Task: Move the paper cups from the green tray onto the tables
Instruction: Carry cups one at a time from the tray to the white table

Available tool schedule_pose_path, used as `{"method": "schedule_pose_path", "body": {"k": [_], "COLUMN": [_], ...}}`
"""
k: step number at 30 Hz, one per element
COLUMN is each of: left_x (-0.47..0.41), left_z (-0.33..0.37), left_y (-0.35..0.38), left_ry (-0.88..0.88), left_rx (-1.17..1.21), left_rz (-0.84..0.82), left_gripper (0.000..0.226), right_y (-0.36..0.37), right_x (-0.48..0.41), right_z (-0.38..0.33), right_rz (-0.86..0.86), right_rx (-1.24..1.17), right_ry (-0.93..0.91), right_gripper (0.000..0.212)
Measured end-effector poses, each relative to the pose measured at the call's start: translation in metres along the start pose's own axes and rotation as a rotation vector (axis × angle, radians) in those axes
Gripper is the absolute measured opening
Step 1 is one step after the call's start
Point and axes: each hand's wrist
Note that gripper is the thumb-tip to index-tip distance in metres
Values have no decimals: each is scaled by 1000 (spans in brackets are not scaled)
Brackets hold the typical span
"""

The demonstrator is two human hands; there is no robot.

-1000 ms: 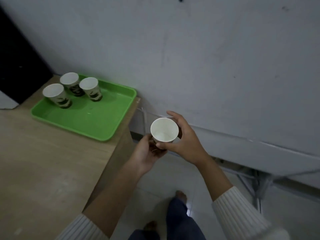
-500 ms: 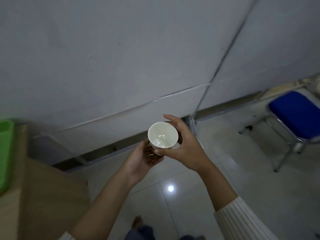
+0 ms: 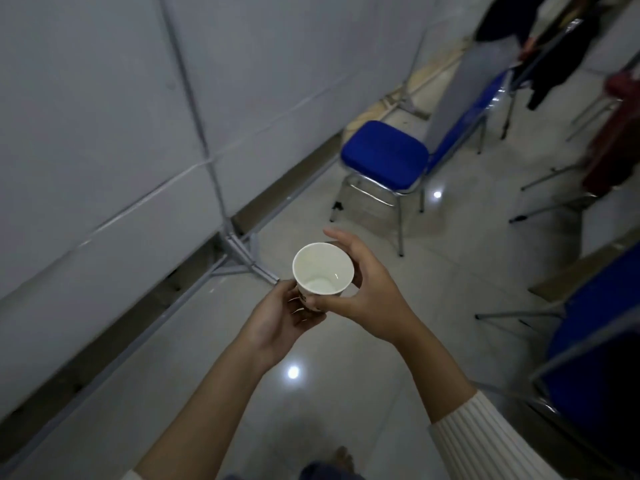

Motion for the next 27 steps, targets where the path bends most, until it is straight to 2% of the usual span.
{"method": "schedule_pose_path", "body": {"k": [5, 11, 20, 27], "left_x": [-40, -75, -133, -169], "left_z": [-40, -71, -108, -141], "left_y": [99, 194, 347, 466], "left_ry": [-108, -199, -354, -486], "left_rx": [-78, -215, -430, -539], "left_rz": [-122, -257, -508, -774], "left_gripper": [39, 35, 33, 37], "right_y": [-104, -195, -317, -407], "right_x": [25, 54, 79, 96], "right_z": [35, 60, 96, 111], "right_rz": [167, 377, 783, 1129], "right_rx": [31, 30, 38, 99], "right_ry": [50, 99, 172, 198], "right_gripper": [88, 86, 81, 80]}}
Point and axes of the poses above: each hand's wrist, its own x-axis away from the middle knuckle, its own y-axis out of the palm, z = x × y, and after that the axes turned 2 degrees about z, right-handed
